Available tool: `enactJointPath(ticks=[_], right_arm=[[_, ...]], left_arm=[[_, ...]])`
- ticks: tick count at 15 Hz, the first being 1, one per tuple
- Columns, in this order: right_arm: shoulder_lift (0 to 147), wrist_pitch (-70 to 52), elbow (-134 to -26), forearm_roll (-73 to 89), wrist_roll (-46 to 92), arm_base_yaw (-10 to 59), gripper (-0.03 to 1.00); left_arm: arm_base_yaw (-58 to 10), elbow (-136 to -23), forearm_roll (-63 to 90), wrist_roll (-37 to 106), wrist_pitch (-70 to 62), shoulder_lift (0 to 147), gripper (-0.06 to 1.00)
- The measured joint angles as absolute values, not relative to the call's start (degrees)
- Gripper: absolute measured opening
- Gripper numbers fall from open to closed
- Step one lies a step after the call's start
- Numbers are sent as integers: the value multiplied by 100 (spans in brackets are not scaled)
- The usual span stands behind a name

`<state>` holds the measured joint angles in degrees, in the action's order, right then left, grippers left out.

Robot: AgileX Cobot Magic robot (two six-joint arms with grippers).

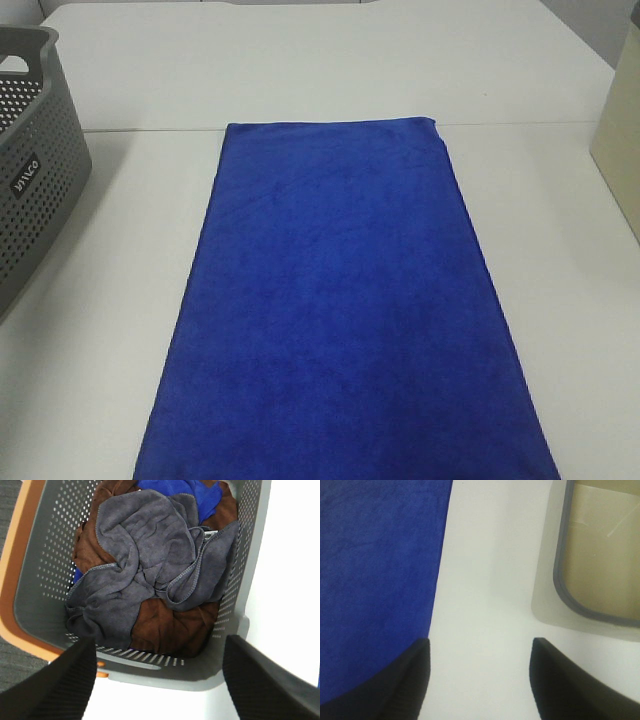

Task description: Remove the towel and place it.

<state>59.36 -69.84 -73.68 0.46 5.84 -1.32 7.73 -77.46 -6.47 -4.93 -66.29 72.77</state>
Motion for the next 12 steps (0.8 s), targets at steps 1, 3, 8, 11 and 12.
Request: enactJointPath(ticks=[1, 3, 8, 11, 12], right_arm=[[5443, -6984, -7013, 57, 561, -132, 59], [4503, -6984, -6457, 57, 550, -132, 59], [2739, -6990, -5254, 172, 350, -132, 59], [1885, -6990, -4463, 34, 304, -132, 59], [1604, -6990, -4206, -40, 304, -132, 59]], left_arm=[[773, -7408, -699, -493, -6537, 6835, 66], [773, -6778, -808, -493, -6474, 6022, 66], [779, -5168, -773, -556, -6199, 4131, 66], [779, -4343, -1071, -647, -5850, 2836, 66], [779, -4108, -1169, -647, -5827, 2389, 66]])
